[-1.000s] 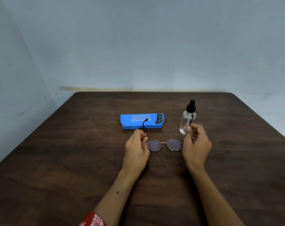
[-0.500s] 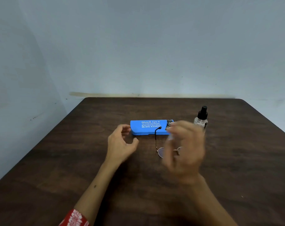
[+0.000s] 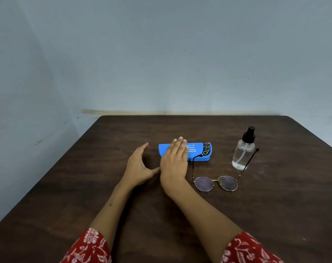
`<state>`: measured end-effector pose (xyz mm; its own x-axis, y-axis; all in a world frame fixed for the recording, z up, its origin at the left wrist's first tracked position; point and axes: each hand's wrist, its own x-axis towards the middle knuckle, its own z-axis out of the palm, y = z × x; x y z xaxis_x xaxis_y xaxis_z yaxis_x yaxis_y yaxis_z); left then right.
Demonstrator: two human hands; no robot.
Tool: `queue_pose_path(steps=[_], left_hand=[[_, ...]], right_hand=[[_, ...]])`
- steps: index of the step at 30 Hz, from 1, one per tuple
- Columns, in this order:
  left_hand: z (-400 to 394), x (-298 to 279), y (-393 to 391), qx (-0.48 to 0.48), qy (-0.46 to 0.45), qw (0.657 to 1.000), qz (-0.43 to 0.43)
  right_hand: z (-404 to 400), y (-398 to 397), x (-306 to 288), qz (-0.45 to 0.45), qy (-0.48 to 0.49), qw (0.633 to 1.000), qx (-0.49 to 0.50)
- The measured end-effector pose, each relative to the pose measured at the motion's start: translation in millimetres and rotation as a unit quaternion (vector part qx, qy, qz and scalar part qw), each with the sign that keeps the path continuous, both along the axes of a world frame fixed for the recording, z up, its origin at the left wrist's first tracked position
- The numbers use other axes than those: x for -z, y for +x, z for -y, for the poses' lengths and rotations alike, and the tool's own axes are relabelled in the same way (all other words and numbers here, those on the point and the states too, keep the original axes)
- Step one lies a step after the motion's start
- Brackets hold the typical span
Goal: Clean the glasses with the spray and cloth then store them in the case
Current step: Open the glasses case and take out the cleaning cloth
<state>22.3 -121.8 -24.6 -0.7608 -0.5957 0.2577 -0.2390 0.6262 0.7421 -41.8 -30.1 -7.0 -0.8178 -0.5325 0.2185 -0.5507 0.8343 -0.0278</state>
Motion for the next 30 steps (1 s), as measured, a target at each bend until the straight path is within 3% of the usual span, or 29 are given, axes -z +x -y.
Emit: queue_pose_path(steps=[4,10,18,30], left_hand=[[5.1,4.7,1.3,0.0,-0.012,1.0,0.01],[14.0,3.9,7.4,0.003,-0.035,0.999,0.027],[31.2,0.4,20.7,-0.005,0.025,1.0,0.014],[33.1,1.7,21.3,-0.012,0.026,0.999,0.028]], right_hand=[[-6.3,-12.7,-7.0,0.019,0.1,0.995,0.021],[-1.0,-1.0,-13.9,-0.004,0.114,0.993,-0.021],[16.8,19.3,-17.9,-0.054,0.119,0.982,-0.133],[21.6,18.2,-19.1,-0.108,0.163,0.967,-0.161]])
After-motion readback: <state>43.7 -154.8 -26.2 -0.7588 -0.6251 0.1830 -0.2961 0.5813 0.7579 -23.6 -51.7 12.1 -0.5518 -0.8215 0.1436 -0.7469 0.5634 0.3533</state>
